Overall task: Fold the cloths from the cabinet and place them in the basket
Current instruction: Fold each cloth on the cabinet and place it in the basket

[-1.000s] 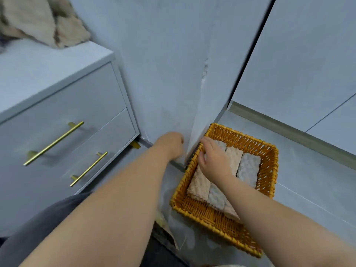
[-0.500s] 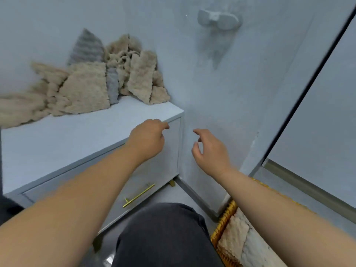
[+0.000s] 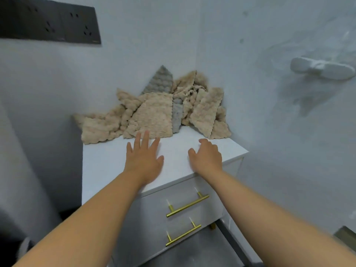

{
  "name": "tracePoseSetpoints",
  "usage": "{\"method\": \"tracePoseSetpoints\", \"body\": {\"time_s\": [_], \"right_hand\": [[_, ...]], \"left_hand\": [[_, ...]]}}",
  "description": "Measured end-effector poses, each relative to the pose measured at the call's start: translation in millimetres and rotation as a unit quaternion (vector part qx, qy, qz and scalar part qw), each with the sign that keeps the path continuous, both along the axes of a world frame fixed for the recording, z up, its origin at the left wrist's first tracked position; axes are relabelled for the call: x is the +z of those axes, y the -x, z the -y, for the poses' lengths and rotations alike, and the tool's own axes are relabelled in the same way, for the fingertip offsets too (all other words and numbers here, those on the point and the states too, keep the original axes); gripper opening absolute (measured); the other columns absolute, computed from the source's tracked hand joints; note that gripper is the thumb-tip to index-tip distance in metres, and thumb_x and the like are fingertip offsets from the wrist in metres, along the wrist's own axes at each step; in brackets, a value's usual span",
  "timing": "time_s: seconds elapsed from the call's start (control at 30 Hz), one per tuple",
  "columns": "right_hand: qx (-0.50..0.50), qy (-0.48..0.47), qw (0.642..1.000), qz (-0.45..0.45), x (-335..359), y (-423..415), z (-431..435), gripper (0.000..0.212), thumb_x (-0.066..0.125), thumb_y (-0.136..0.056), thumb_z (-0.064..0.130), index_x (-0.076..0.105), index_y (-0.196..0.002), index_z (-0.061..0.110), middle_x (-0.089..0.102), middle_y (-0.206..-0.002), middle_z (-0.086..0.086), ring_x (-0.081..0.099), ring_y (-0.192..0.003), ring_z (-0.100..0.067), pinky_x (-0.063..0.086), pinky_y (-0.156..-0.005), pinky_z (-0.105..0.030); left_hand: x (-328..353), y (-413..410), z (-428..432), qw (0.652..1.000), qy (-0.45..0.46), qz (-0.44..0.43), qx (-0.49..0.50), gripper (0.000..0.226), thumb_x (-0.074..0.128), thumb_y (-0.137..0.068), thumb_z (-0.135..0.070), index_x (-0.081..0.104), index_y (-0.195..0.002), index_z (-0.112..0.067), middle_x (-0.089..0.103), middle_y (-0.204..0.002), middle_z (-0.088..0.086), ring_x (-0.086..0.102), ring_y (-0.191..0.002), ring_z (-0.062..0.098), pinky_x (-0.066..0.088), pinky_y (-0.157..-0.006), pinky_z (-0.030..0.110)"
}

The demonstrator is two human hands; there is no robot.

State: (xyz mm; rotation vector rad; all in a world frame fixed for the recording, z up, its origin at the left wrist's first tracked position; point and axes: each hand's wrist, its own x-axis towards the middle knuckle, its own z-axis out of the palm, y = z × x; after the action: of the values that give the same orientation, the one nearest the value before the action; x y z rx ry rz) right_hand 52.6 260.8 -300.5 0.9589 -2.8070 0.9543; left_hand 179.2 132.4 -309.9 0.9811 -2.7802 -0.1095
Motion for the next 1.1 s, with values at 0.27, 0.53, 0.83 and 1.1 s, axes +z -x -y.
{"method": "tracePoseSetpoints", "body": {"time_s": [0.27, 0.53, 0.83, 1.1], "right_hand": [[-0.013, -0.187, 0.982, -0.033, -7, 12, 65, 0.063, 0.028, -0.097, 0.039, 0.007, -0.150, 0.013, 0.019, -0.154, -0.008, 0.016, -0.140, -0.030, 0.013, -0.112, -0.056], [0.244, -0.087, 0.954, -0.151, -6, 15, 92, 0.059, 0.038, -0.096, 0.022, 0.018, -0.151, 0.024, 0.011, -0.160, 0.002, 0.008, -0.146, -0.022, 0.009, -0.118, -0.043], [0.214, -0.115, 0.962, -0.125, -5, 14, 92, 0.051, 0.035, -0.099, 0.031, 0.029, -0.149, 0.024, 0.017, -0.159, 0.003, 0.012, -0.146, -0.021, 0.008, -0.117, -0.043], [0.168, -0.104, 0.971, -0.132, 0, 3, 73, 0.042, 0.040, -0.096, 0.027, 0.047, -0.136, 0.015, 0.041, -0.145, -0.005, 0.038, -0.129, -0.027, 0.029, -0.107, -0.035]], "left_hand": [[-2, 26, 39, 0.996, -0.006, -0.062, 0.059, 0.064, 0.032, -0.096, -0.036, 0.002, -0.152, -0.026, -0.015, -0.159, 0.005, -0.021, -0.144, 0.025, -0.007, -0.116, 0.050], [3, 36, 60, 0.976, 0.032, -0.164, 0.142, 0.065, 0.047, -0.089, -0.018, 0.019, -0.148, -0.022, -0.005, -0.160, 0.006, -0.011, -0.146, 0.028, 0.004, -0.115, 0.055], [7, 15, 91, 0.944, -0.036, -0.159, 0.288, 0.057, 0.057, -0.081, -0.006, 0.039, -0.136, -0.010, 0.055, -0.129, 0.007, 0.044, -0.125, 0.025, 0.032, -0.107, 0.039], [62, -15, 66, 0.958, 0.011, -0.203, 0.200, 0.011, 0.051, -0.087, -0.007, 0.061, -0.087, -0.010, 0.064, -0.100, 0.008, 0.058, -0.093, 0.029, 0.038, -0.071, 0.032]]}}
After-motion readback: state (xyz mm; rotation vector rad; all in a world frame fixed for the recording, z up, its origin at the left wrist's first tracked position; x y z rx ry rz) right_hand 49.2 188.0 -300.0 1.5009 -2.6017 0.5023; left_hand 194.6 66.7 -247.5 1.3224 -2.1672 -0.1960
